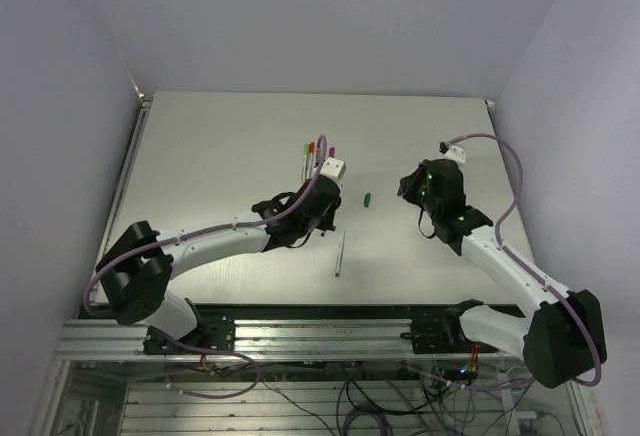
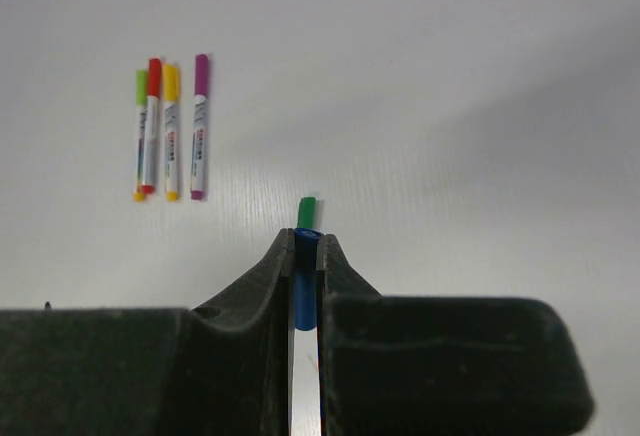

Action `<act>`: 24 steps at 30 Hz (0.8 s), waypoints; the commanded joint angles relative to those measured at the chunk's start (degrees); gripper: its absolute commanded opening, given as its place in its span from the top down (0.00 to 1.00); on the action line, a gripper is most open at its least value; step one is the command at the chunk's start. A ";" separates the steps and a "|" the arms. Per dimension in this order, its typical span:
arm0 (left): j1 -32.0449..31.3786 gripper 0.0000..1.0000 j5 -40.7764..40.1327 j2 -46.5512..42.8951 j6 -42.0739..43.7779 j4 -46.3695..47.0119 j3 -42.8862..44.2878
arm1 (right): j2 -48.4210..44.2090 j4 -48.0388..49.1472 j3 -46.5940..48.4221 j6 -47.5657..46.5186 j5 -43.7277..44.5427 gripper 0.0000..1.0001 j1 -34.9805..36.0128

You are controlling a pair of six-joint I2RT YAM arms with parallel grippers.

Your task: Insert the pens into the pen caps

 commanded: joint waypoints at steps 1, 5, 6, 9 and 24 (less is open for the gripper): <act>0.34 0.93 8.47 -3.57 1.41 13.35 -3.97 | -3.88 12.83 -4.06 0.75 -7.26 1.00 -2.02; 0.34 0.93 13.45 -5.09 1.20 22.63 -7.81 | -6.48 20.67 -6.53 1.00 -10.44 1.00 -2.22; 0.32 0.93 14.31 -5.35 0.97 24.59 -8.46 | -6.99 22.46 -7.01 1.12 -10.94 1.00 -2.32; 0.33 0.93 16.80 -5.32 0.39 28.74 -9.49 | -8.04 26.92 -7.75 1.87 -12.61 1.00 -2.33; 0.35 0.93 22.62 -2.66 -3.41 39.31 -11.00 | -6.29 37.81 -9.19 7.02 -21.42 1.00 -2.34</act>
